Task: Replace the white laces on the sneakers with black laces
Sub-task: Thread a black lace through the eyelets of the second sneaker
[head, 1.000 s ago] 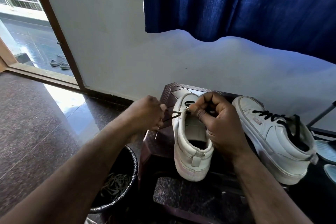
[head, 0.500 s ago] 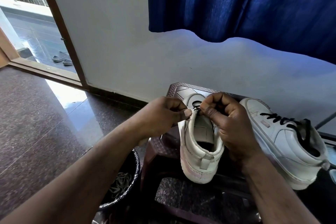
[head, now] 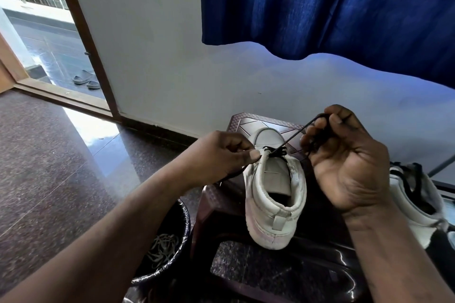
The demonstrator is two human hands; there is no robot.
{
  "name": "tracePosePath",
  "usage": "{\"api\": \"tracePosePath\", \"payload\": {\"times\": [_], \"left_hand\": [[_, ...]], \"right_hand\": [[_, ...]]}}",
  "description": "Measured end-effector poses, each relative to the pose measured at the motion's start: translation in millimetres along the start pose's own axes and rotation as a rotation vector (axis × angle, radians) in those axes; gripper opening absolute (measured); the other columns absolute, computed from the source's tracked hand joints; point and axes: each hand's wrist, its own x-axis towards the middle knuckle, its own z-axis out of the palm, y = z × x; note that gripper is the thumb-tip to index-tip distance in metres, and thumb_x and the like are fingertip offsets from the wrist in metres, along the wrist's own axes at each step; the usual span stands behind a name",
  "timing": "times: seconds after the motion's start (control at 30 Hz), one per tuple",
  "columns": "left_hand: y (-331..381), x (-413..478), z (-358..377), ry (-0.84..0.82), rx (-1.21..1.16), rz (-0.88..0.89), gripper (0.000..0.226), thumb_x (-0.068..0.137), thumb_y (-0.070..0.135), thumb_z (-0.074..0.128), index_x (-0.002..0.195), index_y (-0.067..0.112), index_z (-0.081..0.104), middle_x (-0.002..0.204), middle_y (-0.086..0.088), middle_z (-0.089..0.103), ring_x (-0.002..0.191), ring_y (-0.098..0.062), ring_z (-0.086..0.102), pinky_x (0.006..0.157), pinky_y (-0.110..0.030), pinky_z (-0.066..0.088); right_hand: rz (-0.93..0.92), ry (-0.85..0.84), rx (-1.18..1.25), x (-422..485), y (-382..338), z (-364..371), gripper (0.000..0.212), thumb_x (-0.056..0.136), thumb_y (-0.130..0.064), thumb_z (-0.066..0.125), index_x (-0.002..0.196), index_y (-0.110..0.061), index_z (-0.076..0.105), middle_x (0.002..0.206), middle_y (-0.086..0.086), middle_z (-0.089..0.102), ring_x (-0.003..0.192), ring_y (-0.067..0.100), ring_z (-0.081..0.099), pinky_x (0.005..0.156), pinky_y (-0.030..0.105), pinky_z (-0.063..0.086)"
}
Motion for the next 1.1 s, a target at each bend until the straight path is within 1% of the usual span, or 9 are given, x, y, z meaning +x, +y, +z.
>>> {"api": "tracePosePath", "payload": {"times": [0.23,0.37,0.47,0.6,0.8,0.9,0.97,1.03,1.1], "left_hand": [[1,7,5,0.002,-0.058,-0.093,0.024,0.094,0.029,0.077,0.090,0.006,0.072,0.070,-0.003,0.051,0.056,-0.013,0.040,0.054,-0.021,0.035],[-10,12,-7,0.012,0.280,-0.222,0.029,0.093,0.035,0.075,0.091,0.006,0.073,0.078,-0.004,0.067,0.071,-0.016,0.058,0.068,-0.028,0.049],[-17,13,-15,-0.043,0.577,-0.286,0.026,0.093,0.042,0.072,0.082,0.019,0.069,0.078,0.000,0.064,0.077,-0.018,0.060,0.071,-0.028,0.047],[-16,9,-23,-0.079,0.596,-0.333,0.029,0.091,0.038,0.076,0.086,0.010,0.074,0.078,-0.002,0.067,0.074,-0.018,0.059,0.068,-0.027,0.047],[-11,7,-25,-0.152,0.821,-0.408,0.037,0.093,0.040,0.075,0.100,0.004,0.073,0.102,-0.013,0.076,0.103,-0.030,0.070,0.084,-0.032,0.053],[-12,3,-25,-0.105,0.744,-0.339,0.021,0.089,0.032,0.077,0.095,0.012,0.076,0.095,-0.005,0.076,0.094,-0.023,0.071,0.081,-0.031,0.056],[-12,2,-24,0.010,0.500,-0.220,0.004,0.086,0.020,0.077,0.085,0.017,0.075,0.080,0.001,0.074,0.076,-0.015,0.066,0.068,-0.023,0.052],[-6,0,-17,0.048,0.169,-0.103,0.004,0.088,0.016,0.079,0.085,0.016,0.076,0.076,-0.005,0.073,0.068,-0.010,0.059,0.065,-0.022,0.047],[0,0,-8,0.022,0.011,-0.023,0.015,0.090,0.031,0.080,0.088,0.017,0.075,0.069,-0.001,0.065,0.065,-0.009,0.052,0.064,-0.026,0.041]], "right_hand": [[0.035,-0.008,0.094,-2,2,3,0.012,0.087,-0.017,0.059,0.092,-0.019,0.070,0.080,-0.001,0.064,0.081,0.017,0.059,0.078,0.034,0.046],[0.099,0.034,0.106,-2,8,3,0.011,0.082,-0.013,0.064,0.089,-0.018,0.071,0.080,0.000,0.061,0.078,0.016,0.057,0.080,0.034,0.043],[0.133,0.067,0.065,-3,14,2,0.012,0.080,-0.009,0.065,0.087,-0.016,0.072,0.073,0.003,0.059,0.069,0.017,0.057,0.076,0.035,0.044],[0.135,0.075,0.042,-3,15,-1,0.012,0.077,-0.009,0.067,0.085,-0.016,0.073,0.074,0.003,0.059,0.068,0.016,0.057,0.071,0.029,0.050],[0.139,0.043,-0.002,-3,20,-2,0.015,0.079,-0.004,0.065,0.084,-0.016,0.074,0.078,0.004,0.061,0.074,0.018,0.057,0.072,0.027,0.050],[0.131,0.038,-0.061,-3,21,-1,0.017,0.079,-0.003,0.067,0.083,-0.017,0.075,0.078,0.003,0.062,0.076,0.019,0.056,0.075,0.027,0.049],[0.123,0.035,-0.051,-3,20,-1,0.018,0.077,-0.002,0.066,0.083,-0.017,0.075,0.077,0.003,0.061,0.075,0.019,0.057,0.076,0.029,0.047],[0.111,0.027,-0.049,-3,21,0,0.020,0.075,0.001,0.069,0.084,-0.017,0.074,0.077,0.003,0.060,0.074,0.018,0.056,0.077,0.030,0.046],[0.100,0.020,-0.058,-3,23,1,0.022,0.075,0.002,0.068,0.085,-0.016,0.074,0.079,0.003,0.059,0.075,0.019,0.055,0.077,0.030,0.046]]}}
